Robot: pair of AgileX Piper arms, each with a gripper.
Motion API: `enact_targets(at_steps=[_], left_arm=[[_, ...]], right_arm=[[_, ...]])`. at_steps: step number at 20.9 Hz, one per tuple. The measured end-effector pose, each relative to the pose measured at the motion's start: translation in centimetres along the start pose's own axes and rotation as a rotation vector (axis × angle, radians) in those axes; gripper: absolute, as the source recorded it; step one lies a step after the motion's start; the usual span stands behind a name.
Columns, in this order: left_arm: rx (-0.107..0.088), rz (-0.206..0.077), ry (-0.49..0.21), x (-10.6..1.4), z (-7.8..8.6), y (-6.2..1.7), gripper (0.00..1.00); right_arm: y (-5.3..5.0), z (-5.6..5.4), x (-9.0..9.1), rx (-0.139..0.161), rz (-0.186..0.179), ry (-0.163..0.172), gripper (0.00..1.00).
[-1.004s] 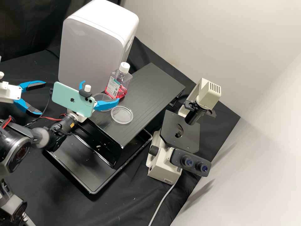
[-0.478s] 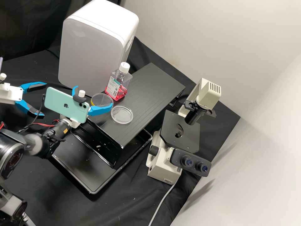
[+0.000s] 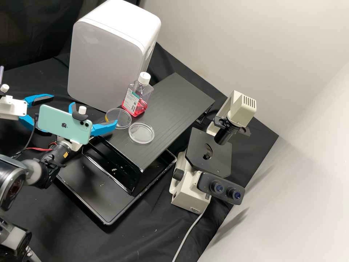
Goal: Place the lid on the petri dish
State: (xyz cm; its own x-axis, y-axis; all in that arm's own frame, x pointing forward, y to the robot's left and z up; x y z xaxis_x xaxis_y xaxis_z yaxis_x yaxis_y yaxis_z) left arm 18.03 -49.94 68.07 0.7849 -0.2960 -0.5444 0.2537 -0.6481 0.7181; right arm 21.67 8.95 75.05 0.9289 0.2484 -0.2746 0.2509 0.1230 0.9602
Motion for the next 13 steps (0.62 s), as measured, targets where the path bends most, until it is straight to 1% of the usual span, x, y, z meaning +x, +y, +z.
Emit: enact_targets(at_steps=[1, 3, 5, 7, 9, 11, 13], left_arm=[[0.000, 0.000, 0.000, 0.0, 0.0, 0.00, 1.00], [0.002, -0.001, -0.005, 0.0, 0.0, -0.01, 1.00], [0.002, -0.001, -0.005, 0.0, 0.0, -0.01, 1.00], [0.002, -0.001, -0.005, 0.0, 0.0, -0.01, 1.00], [0.003, -0.004, -0.007, 0.0, 0.1, -0.07, 1.00], [0.003, -0.007, -0.006, 0.0, 0.0, -0.13, 1.00], [0.004, -0.007, -0.008, 0.0, 0.1, -0.13, 1.00]], right_arm=[[0.0, 0.1, 0.2, 0.004, -0.001, -0.005, 1.00], [0.2, 0.6, 0.3, 0.006, 0.007, -0.027, 1.00], [0.6, 1.2, 0.5, 0.030, 0.027, -0.051, 1.00], [1.0, 1.7, 0.6, 0.037, 0.043, -0.072, 1.00], [1.2, 2.0, 0.5, 0.058, 0.054, -0.083, 1.00], [1.2, 2.0, 0.6, 0.073, 0.054, -0.084, 1.00], [1.1, 2.2, 0.6, 0.073, 0.049, -0.091, 1.00]])
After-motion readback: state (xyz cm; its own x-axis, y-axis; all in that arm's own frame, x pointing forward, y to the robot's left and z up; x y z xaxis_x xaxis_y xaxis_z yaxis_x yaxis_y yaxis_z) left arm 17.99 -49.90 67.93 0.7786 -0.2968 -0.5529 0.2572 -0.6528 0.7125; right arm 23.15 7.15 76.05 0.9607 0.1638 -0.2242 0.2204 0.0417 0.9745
